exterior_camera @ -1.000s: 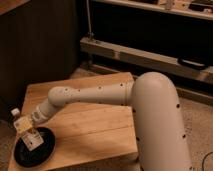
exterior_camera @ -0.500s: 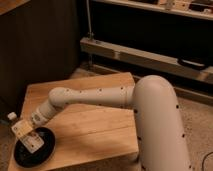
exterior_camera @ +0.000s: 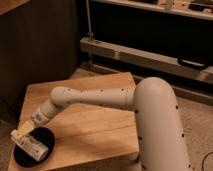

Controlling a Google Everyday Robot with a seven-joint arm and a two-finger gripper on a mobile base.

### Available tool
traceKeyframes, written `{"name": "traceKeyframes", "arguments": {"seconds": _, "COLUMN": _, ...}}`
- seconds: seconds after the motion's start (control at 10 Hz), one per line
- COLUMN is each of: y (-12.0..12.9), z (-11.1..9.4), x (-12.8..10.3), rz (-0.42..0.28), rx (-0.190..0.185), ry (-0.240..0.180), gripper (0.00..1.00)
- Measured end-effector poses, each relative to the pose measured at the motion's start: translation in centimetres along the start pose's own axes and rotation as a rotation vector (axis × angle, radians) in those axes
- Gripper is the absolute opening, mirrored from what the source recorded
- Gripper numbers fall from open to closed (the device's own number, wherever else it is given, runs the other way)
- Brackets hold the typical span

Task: Place the bottle in the ceramic bowl

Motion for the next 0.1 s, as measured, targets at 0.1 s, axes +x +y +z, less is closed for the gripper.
{"name": "traceKeyframes", "arguments": {"seconds": 0.1, "y": -0.03, "z": -0.05, "x": 0.0, "rz": 0.0, "rx": 0.001, "ry": -0.001, "gripper": 0.8}}
